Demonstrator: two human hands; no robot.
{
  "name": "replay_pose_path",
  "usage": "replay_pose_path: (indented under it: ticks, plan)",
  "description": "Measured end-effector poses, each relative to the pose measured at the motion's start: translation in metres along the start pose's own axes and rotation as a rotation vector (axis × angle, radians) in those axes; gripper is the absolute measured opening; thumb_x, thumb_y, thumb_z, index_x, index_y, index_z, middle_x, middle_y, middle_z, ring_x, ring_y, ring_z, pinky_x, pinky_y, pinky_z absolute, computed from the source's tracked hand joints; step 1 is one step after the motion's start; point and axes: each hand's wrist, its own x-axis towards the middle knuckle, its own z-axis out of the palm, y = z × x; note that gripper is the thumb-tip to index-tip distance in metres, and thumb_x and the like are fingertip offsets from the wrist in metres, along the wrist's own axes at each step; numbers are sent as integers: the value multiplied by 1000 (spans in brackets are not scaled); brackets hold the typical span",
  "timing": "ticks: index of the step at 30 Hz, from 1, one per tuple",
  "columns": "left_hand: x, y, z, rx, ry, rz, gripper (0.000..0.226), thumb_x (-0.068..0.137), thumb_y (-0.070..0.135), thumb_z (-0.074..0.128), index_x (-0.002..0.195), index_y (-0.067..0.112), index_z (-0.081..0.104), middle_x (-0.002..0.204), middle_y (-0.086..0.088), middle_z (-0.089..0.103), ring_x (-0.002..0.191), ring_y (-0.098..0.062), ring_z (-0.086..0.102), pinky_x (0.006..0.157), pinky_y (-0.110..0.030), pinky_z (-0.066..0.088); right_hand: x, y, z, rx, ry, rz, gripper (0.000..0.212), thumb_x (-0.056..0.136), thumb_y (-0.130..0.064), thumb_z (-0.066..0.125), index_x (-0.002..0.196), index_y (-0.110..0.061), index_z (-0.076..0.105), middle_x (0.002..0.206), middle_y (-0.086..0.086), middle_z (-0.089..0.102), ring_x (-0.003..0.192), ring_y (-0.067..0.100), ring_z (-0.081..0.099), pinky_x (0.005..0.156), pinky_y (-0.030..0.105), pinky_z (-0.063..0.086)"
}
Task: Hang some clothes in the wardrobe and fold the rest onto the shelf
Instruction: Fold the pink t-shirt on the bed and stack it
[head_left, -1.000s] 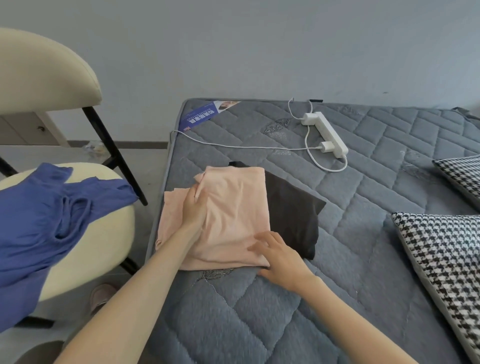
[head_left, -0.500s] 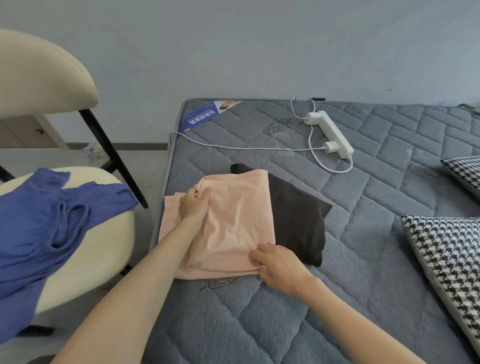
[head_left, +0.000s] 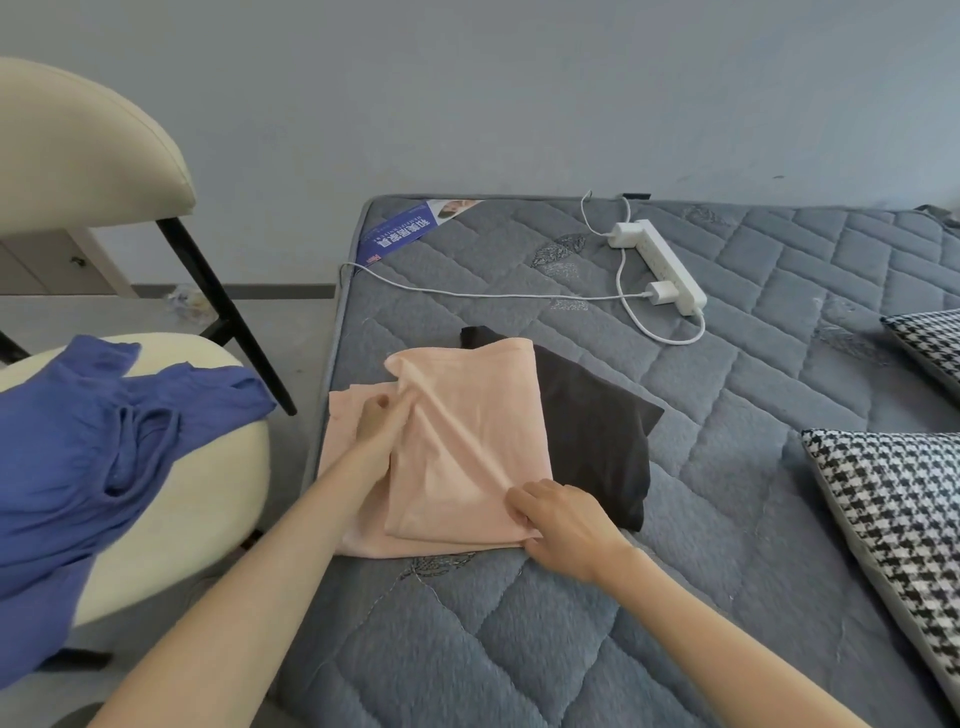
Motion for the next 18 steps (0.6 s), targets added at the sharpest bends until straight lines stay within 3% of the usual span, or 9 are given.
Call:
replay_pose_path:
  ticks: [3,6,9,13,16,18]
  plan:
    - [-17,-21,9,123,-11,48,74,81,49,66,135,9,36,128,-4,51,111,-25,53,89,-37,44,-2,0,4,-34,78,-25,19,76,-12,58,92,-15,49,84,1,57,72,21,49,61,32,36]
    - [-23,-18,11,63,-14,147,49,86,34,64,126,12,45,121,-4,58,106,-23,56,86,-37,47,-5,-1,1,-62,127,-24,21,68,-8,63,80,-16,48,72,-1,56,63,21,51,55,29,32]
    - [-41,4,14,-54,-71,276,24,92,20,54,115,15,55,107,-2,65,101,-21,62,75,-29,49,-12,-1,-7,-19,166,19,30,64,-8,63,73,-19,37,62,-5,46,54,18,42,49,26,28]
    - [-65,35,38,-143,-198,424,26,97,16,49,123,16,53,116,-3,61,109,-20,58,92,-33,46,-23,8,-17,141,135,169,19,78,-17,53,75,-17,34,70,-5,43,64,18,42,52,26,27]
    - [-75,46,65,-138,-325,502,31,100,26,45,130,17,49,130,-5,56,121,-20,52,104,-36,41,-32,14,-19,274,103,268,17,79,-21,53,75,-18,37,71,-3,48,66,19,45,53,29,31]
    - [-78,44,76,-131,-344,493,38,101,36,39,135,20,45,133,0,51,125,-18,48,105,-34,39,-36,20,-19,330,28,303,13,78,-22,55,83,-16,45,78,-3,55,73,19,51,58,31,39]
